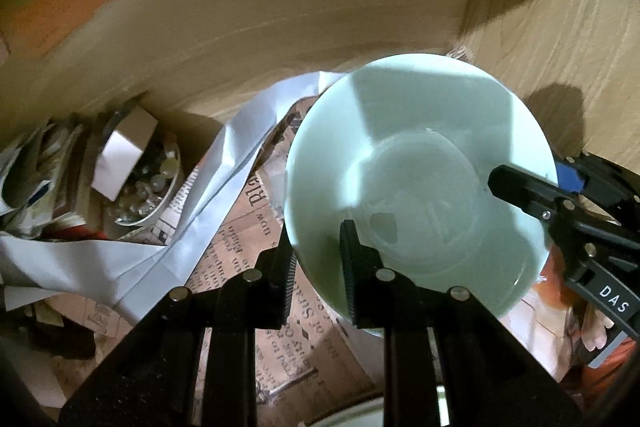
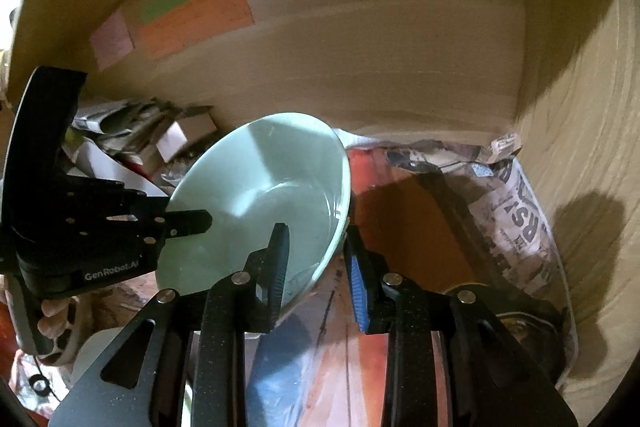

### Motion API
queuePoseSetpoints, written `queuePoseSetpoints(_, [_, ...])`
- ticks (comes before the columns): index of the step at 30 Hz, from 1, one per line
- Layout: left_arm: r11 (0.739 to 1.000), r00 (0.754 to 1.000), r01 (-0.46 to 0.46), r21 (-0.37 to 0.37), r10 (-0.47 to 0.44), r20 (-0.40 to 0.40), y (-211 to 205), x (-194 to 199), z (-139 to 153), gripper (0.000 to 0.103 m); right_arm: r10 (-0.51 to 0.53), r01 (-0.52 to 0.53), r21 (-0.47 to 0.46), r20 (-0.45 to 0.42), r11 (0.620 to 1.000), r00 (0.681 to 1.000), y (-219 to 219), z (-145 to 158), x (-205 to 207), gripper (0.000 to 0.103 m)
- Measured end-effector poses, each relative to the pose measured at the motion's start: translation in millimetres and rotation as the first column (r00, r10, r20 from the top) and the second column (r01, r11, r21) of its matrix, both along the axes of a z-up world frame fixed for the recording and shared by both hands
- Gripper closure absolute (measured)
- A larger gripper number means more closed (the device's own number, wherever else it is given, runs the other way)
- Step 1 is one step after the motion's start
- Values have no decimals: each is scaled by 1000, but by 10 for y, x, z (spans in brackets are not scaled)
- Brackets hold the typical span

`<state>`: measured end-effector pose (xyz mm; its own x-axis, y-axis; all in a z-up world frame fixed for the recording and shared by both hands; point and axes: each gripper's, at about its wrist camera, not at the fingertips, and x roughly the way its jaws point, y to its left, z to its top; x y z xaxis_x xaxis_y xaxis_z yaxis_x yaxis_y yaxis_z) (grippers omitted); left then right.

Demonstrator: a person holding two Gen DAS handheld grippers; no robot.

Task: Organize plates and bowls
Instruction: 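Lift the mint green bowl with the left gripper toward the bowl stack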

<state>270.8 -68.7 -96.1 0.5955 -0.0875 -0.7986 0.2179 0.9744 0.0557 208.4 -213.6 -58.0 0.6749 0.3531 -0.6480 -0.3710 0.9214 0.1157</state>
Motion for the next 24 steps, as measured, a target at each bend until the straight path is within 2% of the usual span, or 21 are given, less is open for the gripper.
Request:
queuePoseSetpoints(13, [999,994,-33,-38,36,101,262,-604,259,82,38,-39,13,69,999,997,195,257,-403,78])
queuePoseSetpoints(24, [994,980,-80,-72,92,177,607,-1115,424,82,103,-106,24,98,994,990,466,342,-689,78])
